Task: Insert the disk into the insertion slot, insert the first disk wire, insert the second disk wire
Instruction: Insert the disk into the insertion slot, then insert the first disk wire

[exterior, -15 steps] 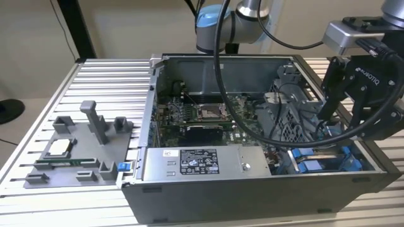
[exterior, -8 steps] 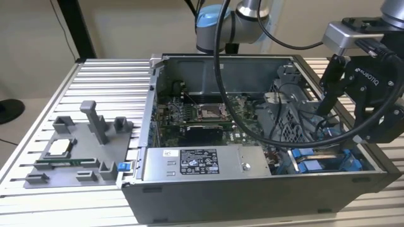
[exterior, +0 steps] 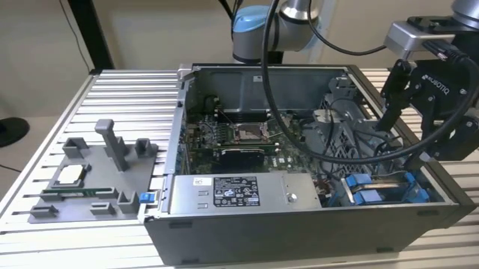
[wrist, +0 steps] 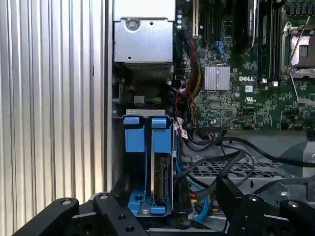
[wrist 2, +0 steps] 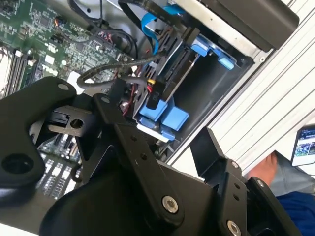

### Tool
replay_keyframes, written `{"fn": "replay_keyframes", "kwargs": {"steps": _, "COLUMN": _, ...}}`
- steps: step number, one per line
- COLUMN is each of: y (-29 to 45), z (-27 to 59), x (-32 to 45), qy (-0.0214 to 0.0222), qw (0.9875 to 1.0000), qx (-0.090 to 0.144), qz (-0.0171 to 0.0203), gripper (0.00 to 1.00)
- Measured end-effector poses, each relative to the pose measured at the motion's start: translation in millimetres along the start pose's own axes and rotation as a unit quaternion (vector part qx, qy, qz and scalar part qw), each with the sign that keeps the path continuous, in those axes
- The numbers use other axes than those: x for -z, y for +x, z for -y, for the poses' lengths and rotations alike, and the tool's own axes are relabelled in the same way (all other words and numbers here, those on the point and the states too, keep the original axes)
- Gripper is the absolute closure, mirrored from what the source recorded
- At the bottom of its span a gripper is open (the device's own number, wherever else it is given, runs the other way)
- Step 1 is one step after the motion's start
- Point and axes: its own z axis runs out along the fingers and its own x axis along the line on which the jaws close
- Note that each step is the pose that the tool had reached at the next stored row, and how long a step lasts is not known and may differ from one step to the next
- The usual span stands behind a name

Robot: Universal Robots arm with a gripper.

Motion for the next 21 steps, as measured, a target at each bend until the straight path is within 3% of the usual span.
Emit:
{"fn": "replay_keyframes", "kwargs": {"steps": 17, "y": 0.2, "z": 3.5, "x": 0.2, "qy": -0.0002, "qw": 1.0, "qx": 0.0, "qz": 0.0, "gripper": 0.0}}
{"fn": "replay_keyframes", "kwargs": {"steps": 21, "y": 0.2, "z": 4.4, "x": 0.1, "qy": -0.0049, "qw": 1.0, "qx": 0.0, "qz": 0.0011, "gripper": 0.0}}
